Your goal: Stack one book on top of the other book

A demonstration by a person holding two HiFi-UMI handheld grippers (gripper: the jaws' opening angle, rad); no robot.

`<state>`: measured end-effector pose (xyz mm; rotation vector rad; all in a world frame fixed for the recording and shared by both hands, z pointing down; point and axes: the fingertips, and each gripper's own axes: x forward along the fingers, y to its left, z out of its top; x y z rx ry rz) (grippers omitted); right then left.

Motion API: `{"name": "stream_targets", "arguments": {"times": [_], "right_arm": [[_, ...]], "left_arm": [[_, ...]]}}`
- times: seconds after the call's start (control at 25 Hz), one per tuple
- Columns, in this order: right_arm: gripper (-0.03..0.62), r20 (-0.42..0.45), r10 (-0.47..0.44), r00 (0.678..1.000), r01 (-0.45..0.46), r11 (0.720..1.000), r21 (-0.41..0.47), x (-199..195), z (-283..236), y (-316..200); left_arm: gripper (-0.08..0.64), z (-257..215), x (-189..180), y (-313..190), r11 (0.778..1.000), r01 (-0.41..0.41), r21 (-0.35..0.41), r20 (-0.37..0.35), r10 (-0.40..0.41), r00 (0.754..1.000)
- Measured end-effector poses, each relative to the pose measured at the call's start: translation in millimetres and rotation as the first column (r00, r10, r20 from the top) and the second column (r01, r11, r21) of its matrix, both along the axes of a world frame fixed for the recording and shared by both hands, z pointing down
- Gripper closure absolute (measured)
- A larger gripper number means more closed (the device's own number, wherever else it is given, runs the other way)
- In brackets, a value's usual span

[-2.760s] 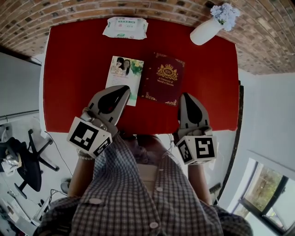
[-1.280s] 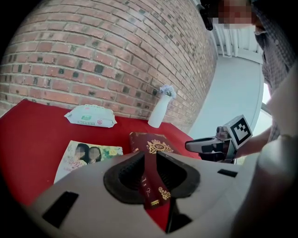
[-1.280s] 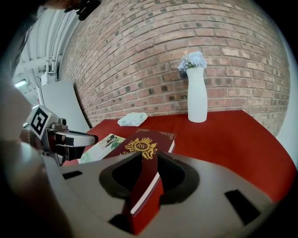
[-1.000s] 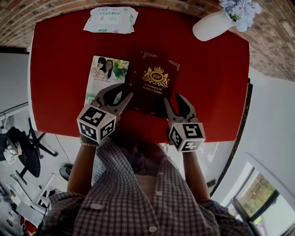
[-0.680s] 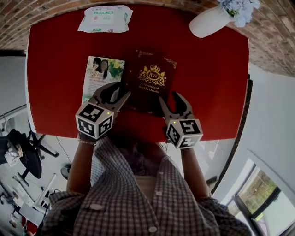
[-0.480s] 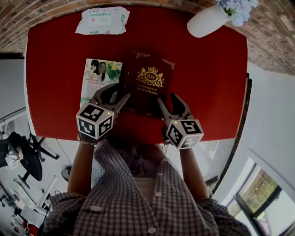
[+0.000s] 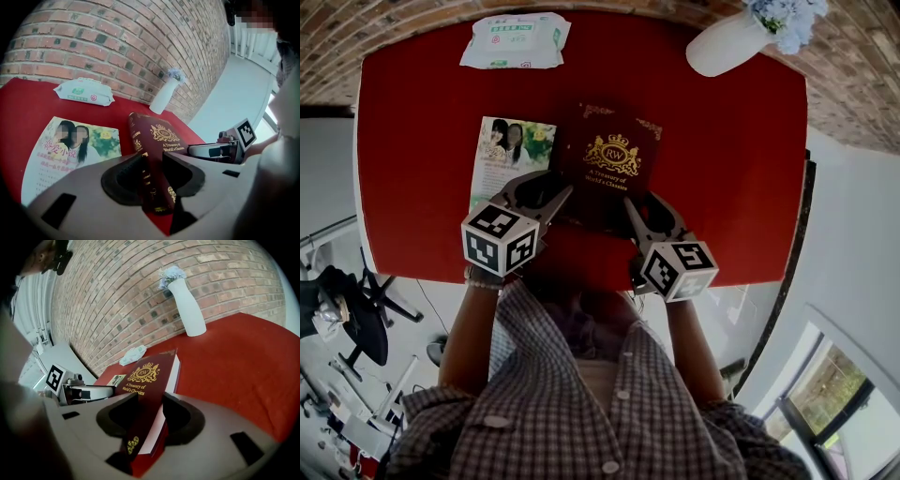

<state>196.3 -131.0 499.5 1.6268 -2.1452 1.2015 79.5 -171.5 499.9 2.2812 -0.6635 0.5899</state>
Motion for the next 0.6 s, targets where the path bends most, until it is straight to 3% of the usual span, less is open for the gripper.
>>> {"name": "stream_targets", "arguments": {"times": [0.6], "right_arm": [[0.439,-0.017,0.04,0.999,-0.039,0.998,0.042,8.9,-24.6,6.9]], "left_arm": [[0.443,-22.3,6.5,2.8,0.999,0.024,0.032,-0.072,-0.021,0.997]]}}
